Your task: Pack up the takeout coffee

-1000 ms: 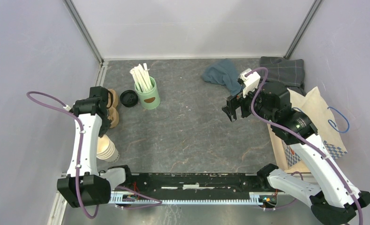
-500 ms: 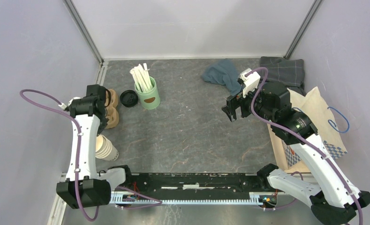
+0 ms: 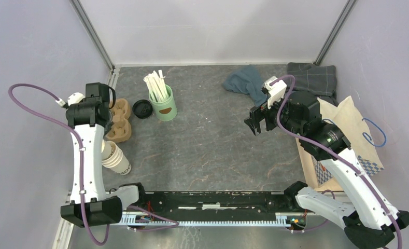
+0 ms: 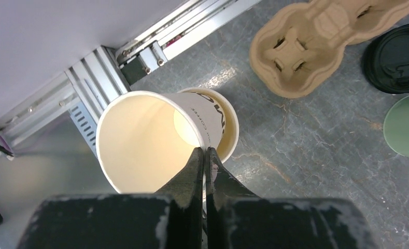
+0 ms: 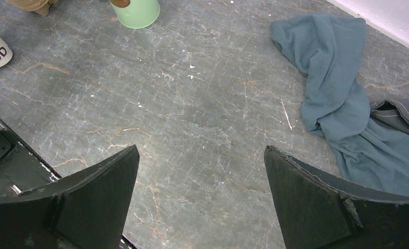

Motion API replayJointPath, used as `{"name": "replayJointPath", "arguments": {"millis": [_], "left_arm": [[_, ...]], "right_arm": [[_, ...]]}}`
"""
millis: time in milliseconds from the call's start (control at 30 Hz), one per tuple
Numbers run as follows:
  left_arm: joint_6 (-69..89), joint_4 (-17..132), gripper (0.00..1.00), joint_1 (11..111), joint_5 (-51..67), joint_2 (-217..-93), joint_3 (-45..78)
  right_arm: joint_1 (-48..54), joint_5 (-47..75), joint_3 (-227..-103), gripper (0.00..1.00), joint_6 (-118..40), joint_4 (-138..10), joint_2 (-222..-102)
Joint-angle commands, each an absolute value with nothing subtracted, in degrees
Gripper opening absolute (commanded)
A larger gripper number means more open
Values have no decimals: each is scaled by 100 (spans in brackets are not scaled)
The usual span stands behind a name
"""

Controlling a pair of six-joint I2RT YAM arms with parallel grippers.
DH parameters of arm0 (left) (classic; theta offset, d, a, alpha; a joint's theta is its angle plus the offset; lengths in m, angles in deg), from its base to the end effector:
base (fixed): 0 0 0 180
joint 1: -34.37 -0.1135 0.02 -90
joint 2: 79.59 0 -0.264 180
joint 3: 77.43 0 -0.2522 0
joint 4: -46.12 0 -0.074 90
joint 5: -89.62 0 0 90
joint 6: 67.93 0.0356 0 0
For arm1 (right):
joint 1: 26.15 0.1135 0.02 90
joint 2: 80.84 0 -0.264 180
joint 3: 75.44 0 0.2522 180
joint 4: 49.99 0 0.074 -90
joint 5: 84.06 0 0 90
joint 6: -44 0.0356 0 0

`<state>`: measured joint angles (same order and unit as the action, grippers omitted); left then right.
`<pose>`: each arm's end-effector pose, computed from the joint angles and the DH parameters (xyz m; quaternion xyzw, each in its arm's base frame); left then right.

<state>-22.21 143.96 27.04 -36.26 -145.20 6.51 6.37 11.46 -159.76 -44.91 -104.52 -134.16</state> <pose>0.1639 0.0421 0.3868 -0.4605 0.8136 0.2274 0.2726 0.1489 0.0990 0.4114 -0.2517 0.7971 0.1968 0.5124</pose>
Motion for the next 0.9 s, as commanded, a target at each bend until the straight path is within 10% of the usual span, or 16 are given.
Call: {"name": "replayJointPath", "arguments": {"millis": [0,867], "left_arm": [[-1508,14386,2,2681,-3616,-14500,104],[-418,14344,2,2674,-2483,-13918,-769]], "right_arm": [[676,1156,-16035,98,-4489,-10184,-13379],[751,1253,-16066,98,-4415,-10141,-13563]]}}
